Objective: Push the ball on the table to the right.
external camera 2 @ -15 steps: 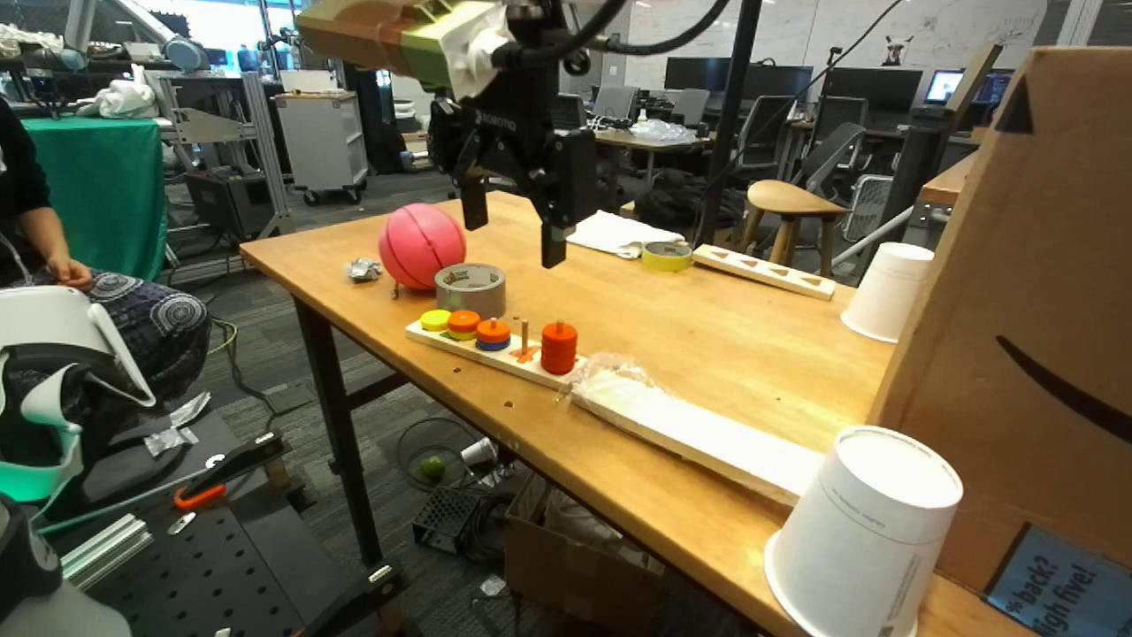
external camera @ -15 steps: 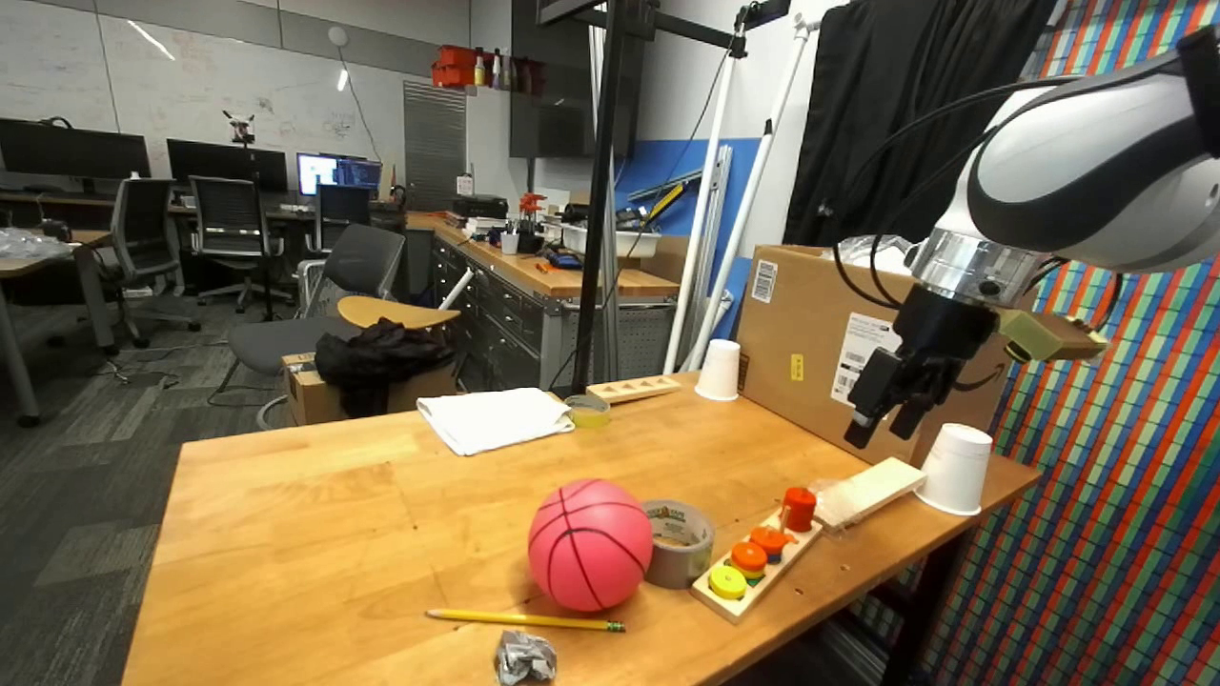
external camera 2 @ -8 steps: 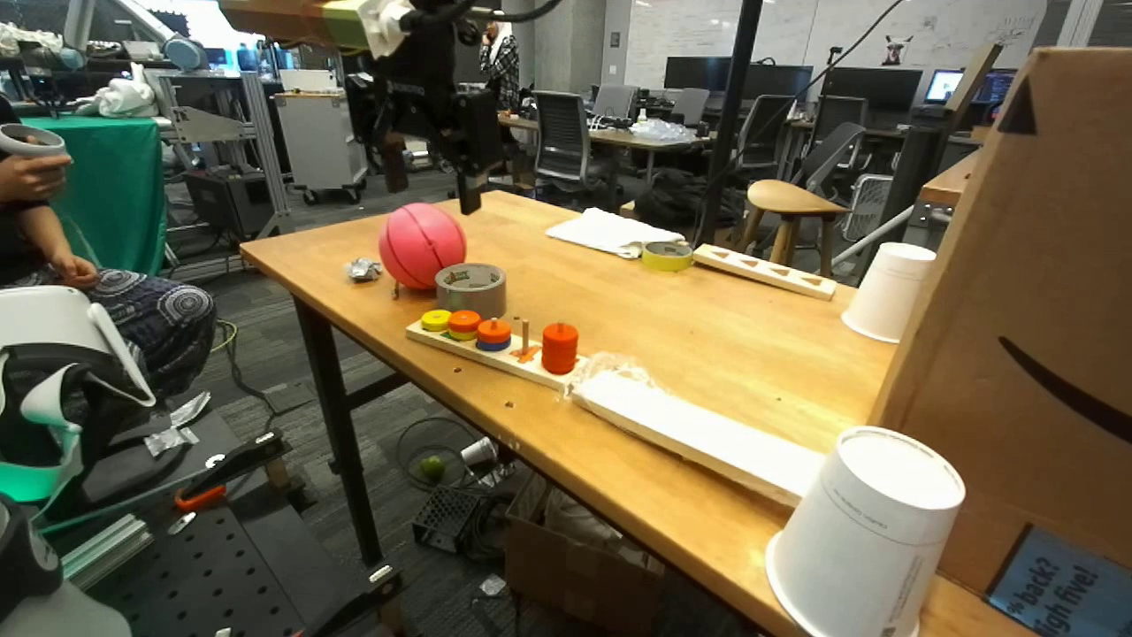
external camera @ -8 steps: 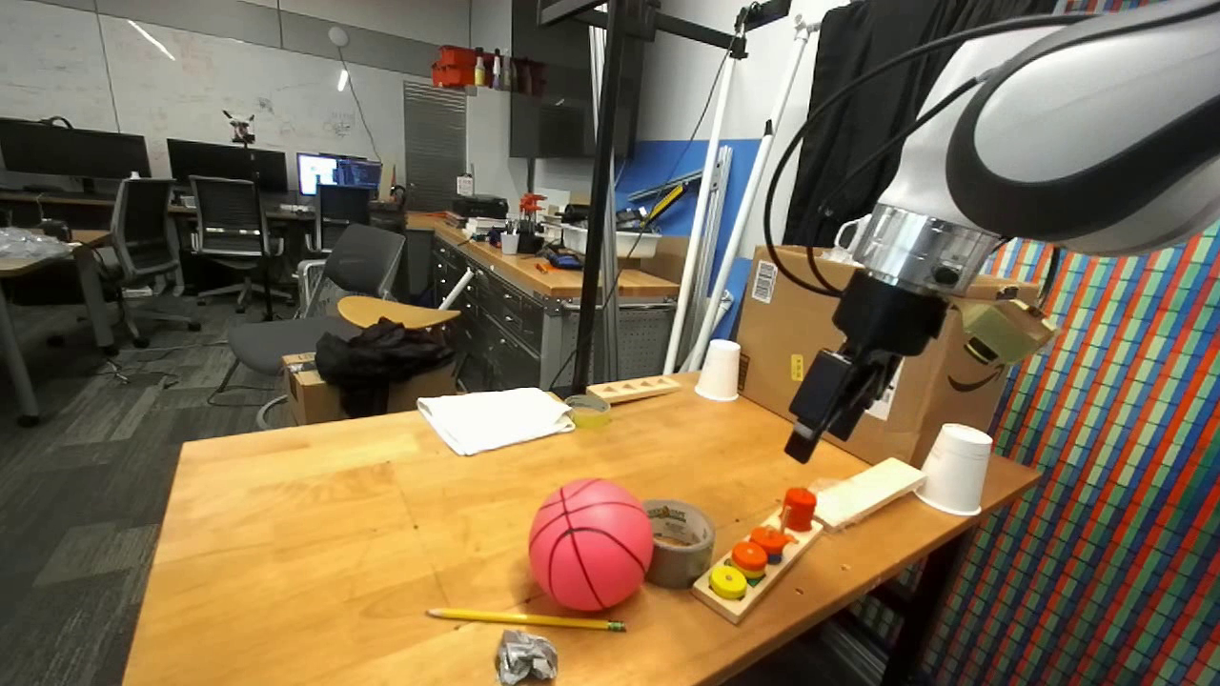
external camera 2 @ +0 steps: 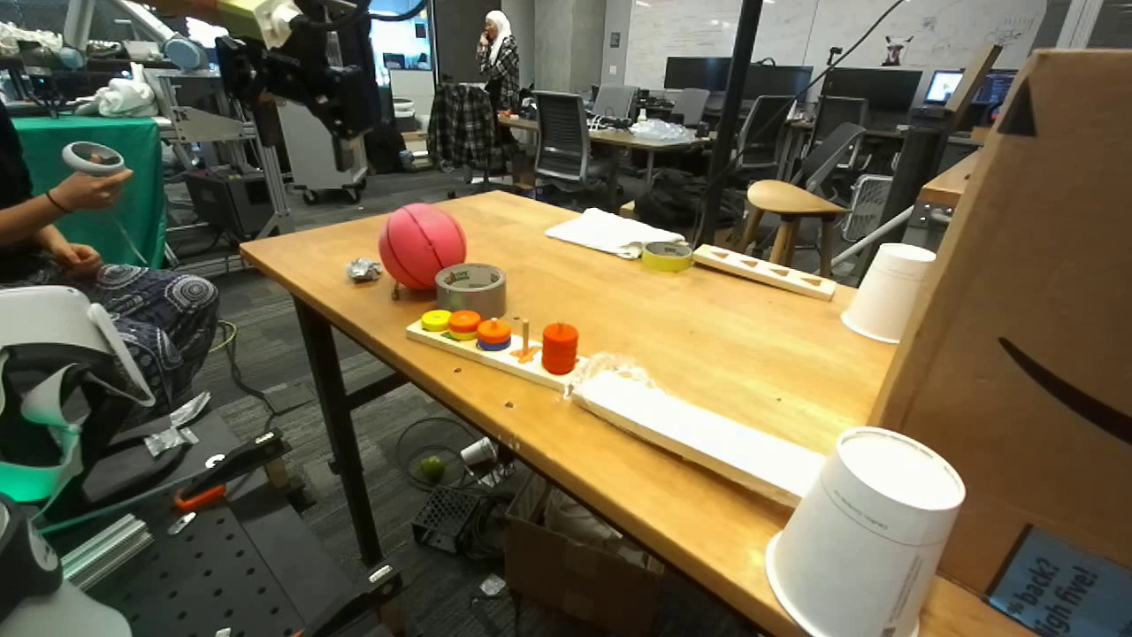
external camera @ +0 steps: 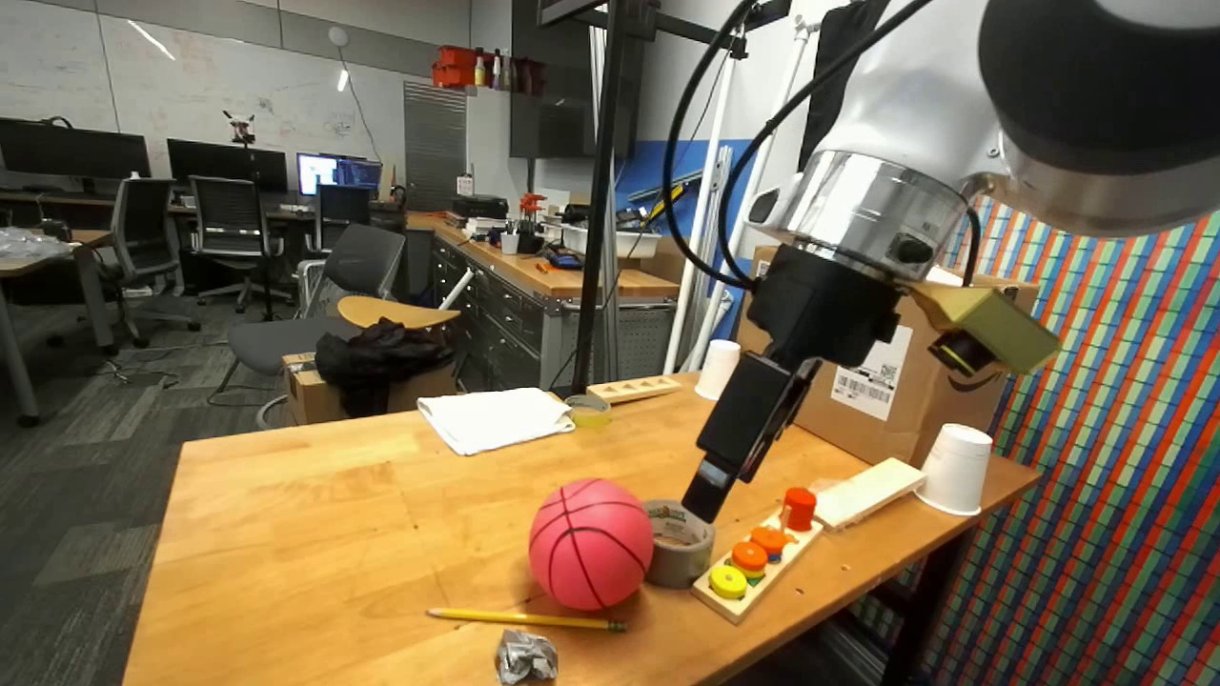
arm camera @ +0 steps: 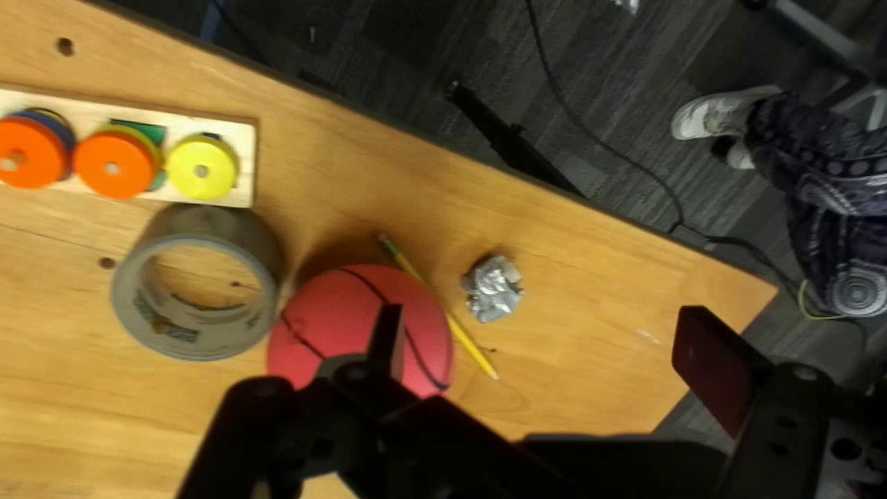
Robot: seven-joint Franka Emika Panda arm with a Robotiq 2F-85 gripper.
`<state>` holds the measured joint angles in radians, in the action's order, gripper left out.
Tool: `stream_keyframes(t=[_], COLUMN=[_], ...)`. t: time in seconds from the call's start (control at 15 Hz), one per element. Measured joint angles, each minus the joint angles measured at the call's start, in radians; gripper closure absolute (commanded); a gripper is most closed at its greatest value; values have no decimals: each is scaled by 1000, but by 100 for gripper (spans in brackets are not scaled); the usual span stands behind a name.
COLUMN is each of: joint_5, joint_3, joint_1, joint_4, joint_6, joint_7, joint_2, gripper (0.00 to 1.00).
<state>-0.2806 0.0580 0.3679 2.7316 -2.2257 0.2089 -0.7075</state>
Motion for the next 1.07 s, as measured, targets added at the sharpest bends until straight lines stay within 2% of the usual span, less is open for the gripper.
stream_keyframes(t=[0.2, 0.47, 0.73, 1.07], joint_5=[-56, -69, -69, -79], joint_3=[33, 66, 70, 66], joint_1=[90, 172, 212, 208], joint_4=[-15, -48, -100, -200], joint_6=[-22, -110, -194, -223], joint_7=[23, 107, 204, 291], joint_2=[28, 114, 251, 444], gripper=[0, 0, 0, 0])
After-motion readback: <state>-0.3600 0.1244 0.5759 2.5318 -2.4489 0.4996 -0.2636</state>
